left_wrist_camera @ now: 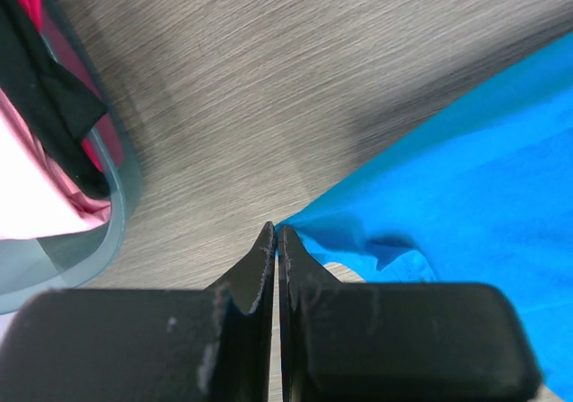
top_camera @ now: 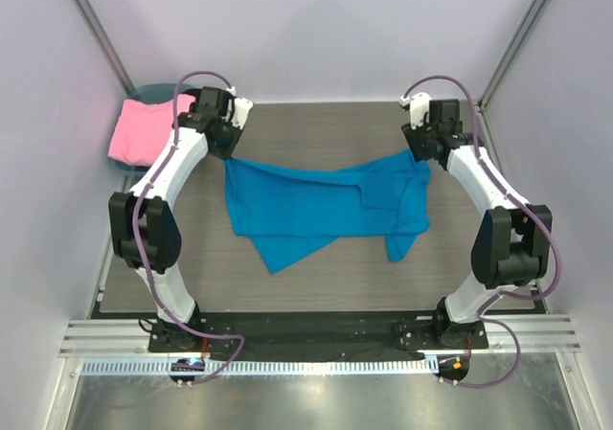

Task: Fold and stack the t-shirts
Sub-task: Flatten the tshirt out

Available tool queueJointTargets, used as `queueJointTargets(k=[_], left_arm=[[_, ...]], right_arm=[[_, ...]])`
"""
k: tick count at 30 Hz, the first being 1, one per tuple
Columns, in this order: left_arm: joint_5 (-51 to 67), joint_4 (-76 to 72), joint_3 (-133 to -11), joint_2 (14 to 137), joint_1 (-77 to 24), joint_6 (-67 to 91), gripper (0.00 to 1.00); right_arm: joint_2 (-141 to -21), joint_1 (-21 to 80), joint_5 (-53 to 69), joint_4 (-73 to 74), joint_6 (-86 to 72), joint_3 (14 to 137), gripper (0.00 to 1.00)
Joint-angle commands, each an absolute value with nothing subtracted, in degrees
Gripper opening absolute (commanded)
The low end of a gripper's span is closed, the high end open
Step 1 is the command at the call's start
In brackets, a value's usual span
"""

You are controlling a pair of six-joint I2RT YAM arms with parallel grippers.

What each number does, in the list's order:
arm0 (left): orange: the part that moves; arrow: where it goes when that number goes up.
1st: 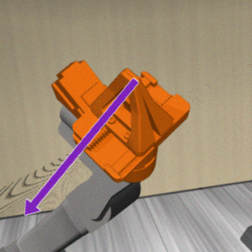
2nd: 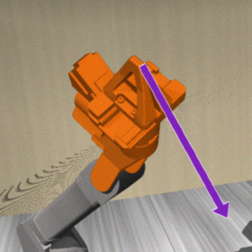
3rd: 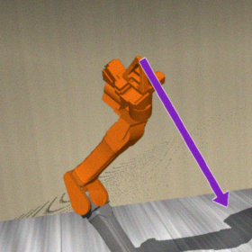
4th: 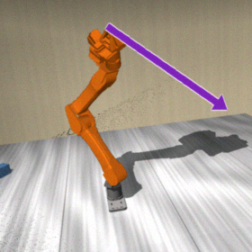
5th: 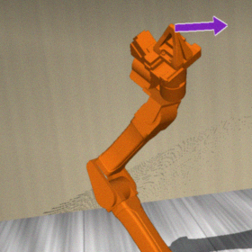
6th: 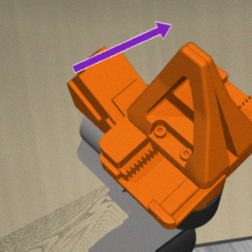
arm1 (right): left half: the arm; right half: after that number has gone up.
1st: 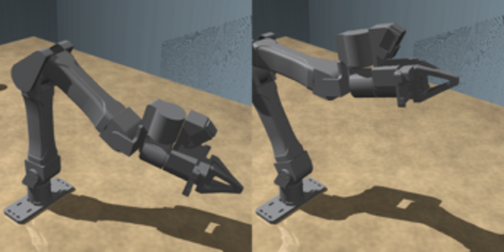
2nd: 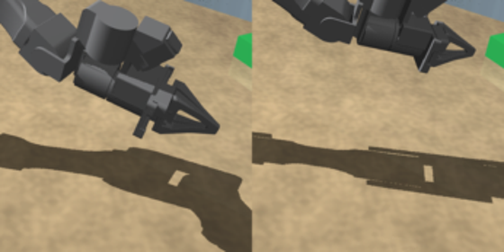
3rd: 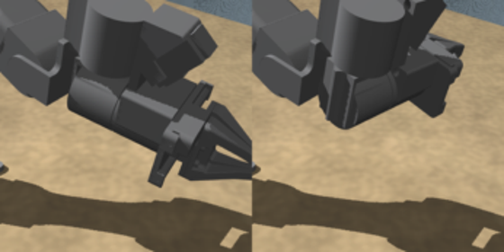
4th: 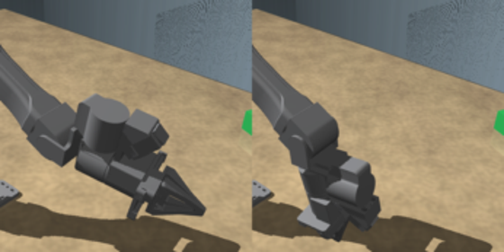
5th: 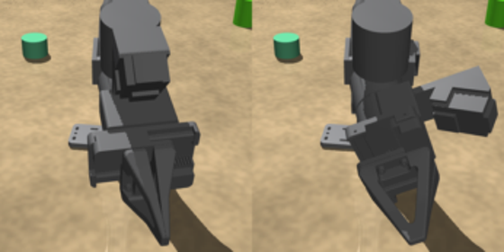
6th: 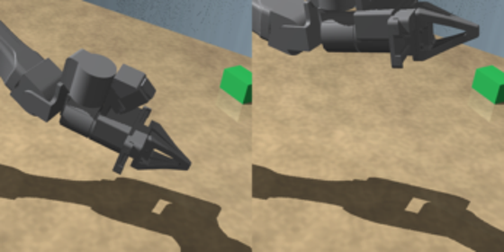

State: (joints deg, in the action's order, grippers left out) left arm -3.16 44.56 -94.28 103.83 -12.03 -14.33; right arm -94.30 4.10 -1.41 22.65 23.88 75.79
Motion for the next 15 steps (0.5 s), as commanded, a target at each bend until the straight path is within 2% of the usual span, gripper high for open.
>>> queueJointTargets(k=[1,3,8,15], left_arm=[[-2.64,42.89,-95.19,101.86,-12.13,-13.54,0.00],[-2.64,42.80,-95.01,102.04,-12.13,-13.45,0.00],[-2.72,42.89,-95.27,102.57,-12.30,-13.27,0.00],[-3.43,42.80,-95.10,102.92,-12.57,-13.27,0.00]], right_arm=[[-97.28,5.45,9.22,30.49,23.56,74.71,0.42],[-100.79,5.45,11.41,33.13,23.29,75.58,0.37],[-106.78,5.45,17.31,39.01,23.12,80.32,0.36],[-112.41,5.36,16.44,42.80,23.99,84.55,0.34]])
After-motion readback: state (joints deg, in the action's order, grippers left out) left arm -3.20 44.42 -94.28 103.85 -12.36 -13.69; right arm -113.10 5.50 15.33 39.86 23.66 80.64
